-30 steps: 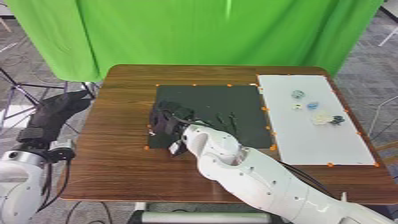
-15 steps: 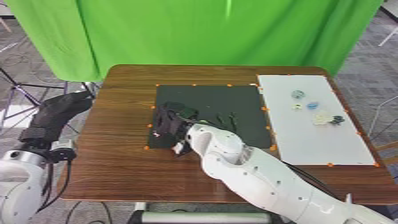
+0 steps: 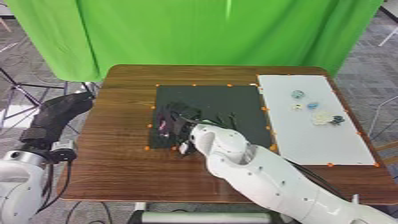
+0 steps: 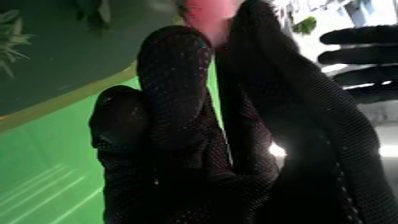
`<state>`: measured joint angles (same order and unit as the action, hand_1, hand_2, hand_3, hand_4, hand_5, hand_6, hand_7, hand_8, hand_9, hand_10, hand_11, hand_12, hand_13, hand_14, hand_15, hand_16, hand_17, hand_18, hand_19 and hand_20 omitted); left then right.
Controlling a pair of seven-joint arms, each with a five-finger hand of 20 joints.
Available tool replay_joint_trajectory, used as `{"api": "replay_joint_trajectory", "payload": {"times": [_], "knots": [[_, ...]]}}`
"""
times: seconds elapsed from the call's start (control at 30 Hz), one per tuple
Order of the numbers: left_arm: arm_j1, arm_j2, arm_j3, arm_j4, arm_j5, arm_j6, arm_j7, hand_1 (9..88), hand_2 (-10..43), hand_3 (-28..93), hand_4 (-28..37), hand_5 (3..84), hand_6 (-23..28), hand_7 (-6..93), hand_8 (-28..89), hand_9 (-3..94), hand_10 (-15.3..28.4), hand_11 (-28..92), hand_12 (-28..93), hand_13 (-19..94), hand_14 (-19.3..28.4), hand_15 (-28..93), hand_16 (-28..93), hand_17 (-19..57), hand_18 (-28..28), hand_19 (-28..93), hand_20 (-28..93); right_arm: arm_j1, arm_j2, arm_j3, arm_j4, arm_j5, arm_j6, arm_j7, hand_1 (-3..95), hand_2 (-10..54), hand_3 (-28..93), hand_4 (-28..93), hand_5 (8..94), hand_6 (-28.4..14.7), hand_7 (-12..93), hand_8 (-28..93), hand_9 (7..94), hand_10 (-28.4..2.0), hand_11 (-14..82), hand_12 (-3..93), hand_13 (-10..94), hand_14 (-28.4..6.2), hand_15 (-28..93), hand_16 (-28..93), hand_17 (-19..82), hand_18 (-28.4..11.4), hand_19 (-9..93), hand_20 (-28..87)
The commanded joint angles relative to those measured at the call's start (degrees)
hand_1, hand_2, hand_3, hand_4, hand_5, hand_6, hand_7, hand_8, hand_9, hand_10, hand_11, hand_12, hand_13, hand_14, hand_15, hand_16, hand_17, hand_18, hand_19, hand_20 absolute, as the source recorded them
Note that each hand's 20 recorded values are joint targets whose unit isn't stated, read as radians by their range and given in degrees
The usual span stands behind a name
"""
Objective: Arrange flowers
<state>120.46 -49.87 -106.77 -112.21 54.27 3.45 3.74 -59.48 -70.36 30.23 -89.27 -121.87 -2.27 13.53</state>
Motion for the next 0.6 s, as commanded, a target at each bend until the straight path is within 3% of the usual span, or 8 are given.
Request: {"api": "replay_joint_trajectory", "payload": {"times": [0.03, 0.27, 0.43, 0.6], "knots": [[0.39, -0.64, -0.08, -0.28, 0.32, -0.89, -0.76, 28.0, 5.0, 63, -21.9, 45.7, 3.2, 14.1, -8, 46.0, 14.2, 22, 11, 36, 17.6, 14, 0, 3.3, 11.2, 9, 13, 0.07, 0.44, 1.69, -1.18, -0.73, -1.78, -0.21, 47.8, -9.5, 68, -19, 61.4, 4.1, 20, -6, 57.8, -13.5, 10.8, 20.8, 80, -3.5, 52, 31, 53, -11.6, 86, 44], [0.37, -0.82, 0.0, -0.24, 0.33, -1.31, -1.11, 28.1, 4.7, 63, -21.5, 45.5, 3.0, 14.2, -8, 46.0, 14.2, 22, 11, 36, 17.6, 14, 0, 3.2, 11.2, 9, 13, -0.43, 2.91, 7.17, -5.76, 1.45, -3.09, -0.26, 45.1, -9.5, 69, -19, 56.8, 4.9, 18, -9, 52.5, -14.6, 8.7, 21.0, 78, -3.9, 52, 31, 52, -12.3, 86, 45], [0.76, -1.33, 0.0, -0.27, 0.2, -1.4, -1.15, 28.4, 4.6, 63, -21.4, 45.4, 3.0, 14.1, -8, 45.9, 14.2, 22, 11, 36, 17.6, 14, 0, 3.2, 11.2, 9, 13, -6.46, 9.31, 16.92, -12.6, 3.18, 4.13, -0.63, 41.3, -9.5, 69, -19, 53.6, 3.7, 16, -9, 49.6, -15.0, 7.2, 21.6, 76, -5.1, 52, 30, 49, -13.5, 85, 46], [2.24, -2.04, -0.94, -0.61, -0.14, -1.23, -1.42, 28.4, 4.6, 63, -21.4, 45.5, 3.0, 14.1, -8, 45.9, 14.2, 22, 11, 36, 17.6, 14, 0, 3.2, 11.2, 9, 13, -16.42, 16.62, 29.81, -17.37, 2.15, 11.62, 3.59, 36.4, -9.5, 68, -18, 48.0, 0.3, 13, -7, 47.4, -15.6, 6.4, 22.3, 74, -6.1, 53, 30, 48, -14.4, 84, 47]]}}
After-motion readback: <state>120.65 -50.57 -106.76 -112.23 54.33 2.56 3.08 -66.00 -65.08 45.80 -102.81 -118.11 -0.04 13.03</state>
